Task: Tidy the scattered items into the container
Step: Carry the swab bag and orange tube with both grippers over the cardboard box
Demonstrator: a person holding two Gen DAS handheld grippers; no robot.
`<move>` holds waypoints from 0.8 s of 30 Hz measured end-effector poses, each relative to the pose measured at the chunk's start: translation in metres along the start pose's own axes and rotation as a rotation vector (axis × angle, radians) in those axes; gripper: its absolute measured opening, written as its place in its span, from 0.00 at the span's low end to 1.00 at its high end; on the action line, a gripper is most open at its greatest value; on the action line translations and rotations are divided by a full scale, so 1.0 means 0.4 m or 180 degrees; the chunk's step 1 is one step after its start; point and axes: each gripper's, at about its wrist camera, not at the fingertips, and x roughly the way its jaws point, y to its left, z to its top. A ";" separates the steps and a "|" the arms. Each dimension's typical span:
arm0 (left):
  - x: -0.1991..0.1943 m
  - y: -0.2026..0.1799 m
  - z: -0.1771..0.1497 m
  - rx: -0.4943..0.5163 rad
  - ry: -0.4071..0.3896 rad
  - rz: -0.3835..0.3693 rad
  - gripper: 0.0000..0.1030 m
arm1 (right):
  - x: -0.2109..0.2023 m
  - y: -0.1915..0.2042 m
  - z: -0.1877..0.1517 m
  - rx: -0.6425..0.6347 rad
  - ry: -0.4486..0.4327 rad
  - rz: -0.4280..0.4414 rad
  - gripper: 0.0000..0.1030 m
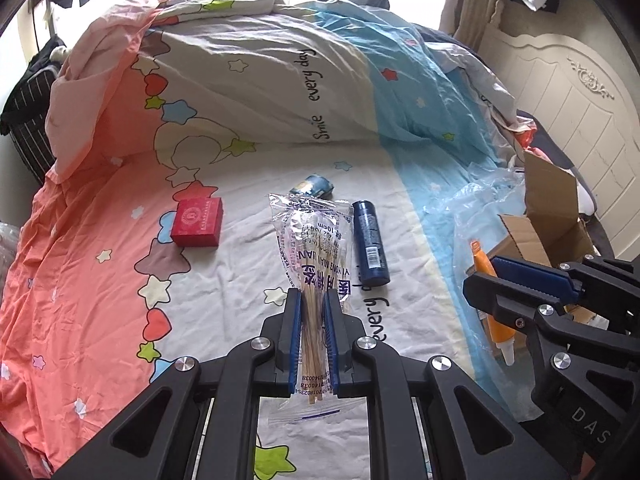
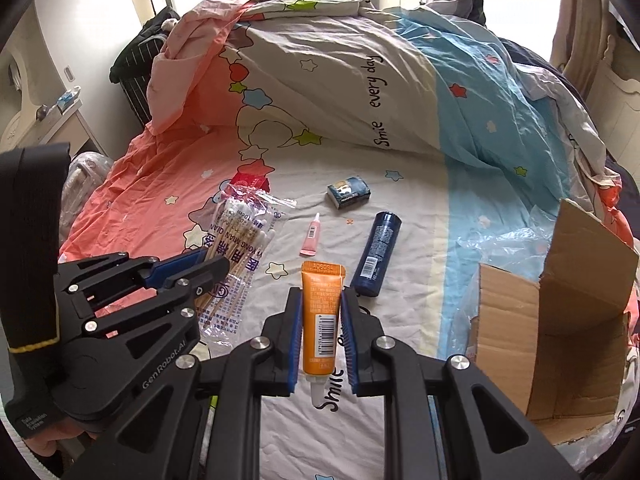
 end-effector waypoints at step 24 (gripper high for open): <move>0.010 -0.348 0.067 0.0678 -0.0046 -0.0458 0.11 | -0.138 -0.310 -0.086 0.0651 -0.0153 -0.0410 0.17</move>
